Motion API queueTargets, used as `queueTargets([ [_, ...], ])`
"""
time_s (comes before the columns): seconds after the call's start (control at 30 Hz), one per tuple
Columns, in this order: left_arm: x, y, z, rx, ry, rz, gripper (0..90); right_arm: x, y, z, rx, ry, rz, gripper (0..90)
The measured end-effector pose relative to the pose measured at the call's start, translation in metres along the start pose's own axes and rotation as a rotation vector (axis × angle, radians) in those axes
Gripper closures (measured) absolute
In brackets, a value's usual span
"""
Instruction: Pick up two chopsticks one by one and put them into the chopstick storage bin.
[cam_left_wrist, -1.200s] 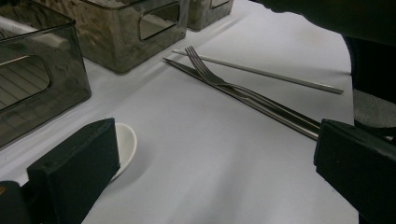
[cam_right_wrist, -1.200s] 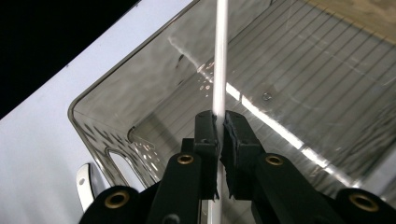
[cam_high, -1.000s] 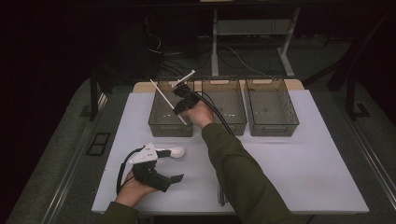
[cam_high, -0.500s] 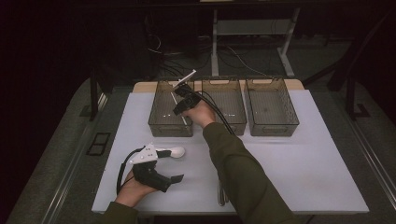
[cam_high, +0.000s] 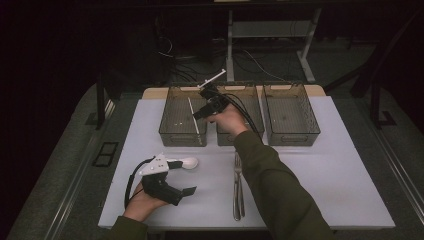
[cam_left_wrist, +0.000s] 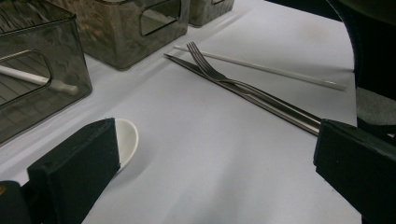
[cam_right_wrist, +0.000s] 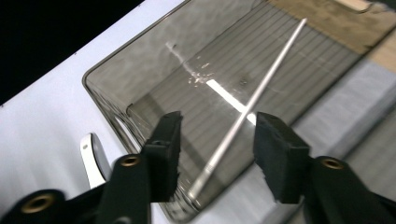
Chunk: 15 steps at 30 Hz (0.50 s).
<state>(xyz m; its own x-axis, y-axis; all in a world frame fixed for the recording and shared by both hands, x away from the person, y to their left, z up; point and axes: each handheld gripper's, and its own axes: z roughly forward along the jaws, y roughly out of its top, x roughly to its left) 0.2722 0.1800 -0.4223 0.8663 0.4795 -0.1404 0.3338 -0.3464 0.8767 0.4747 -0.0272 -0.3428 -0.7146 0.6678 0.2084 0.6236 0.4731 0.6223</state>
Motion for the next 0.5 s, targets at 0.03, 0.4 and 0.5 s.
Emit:
queueTargets([
  [0.03, 0.0, 0.0, 0.0, 0.001, 0.002, 0.006, 0.0, -0.001, -0.002, -0.004, -0.003, -0.003, -0.003, 50.0],
  [0.4, 0.001, -0.001, 0.0, 0.015, 0.008, 0.013, 0.0, -0.01, -0.03, -0.045, -0.043, 0.012, -0.029, 41.9],
  [0.5, 0.001, -0.001, -0.001, 0.016, 0.012, 0.009, 0.0, -0.012, -0.041, -0.056, -0.051, 0.007, -0.027, 43.4],
])
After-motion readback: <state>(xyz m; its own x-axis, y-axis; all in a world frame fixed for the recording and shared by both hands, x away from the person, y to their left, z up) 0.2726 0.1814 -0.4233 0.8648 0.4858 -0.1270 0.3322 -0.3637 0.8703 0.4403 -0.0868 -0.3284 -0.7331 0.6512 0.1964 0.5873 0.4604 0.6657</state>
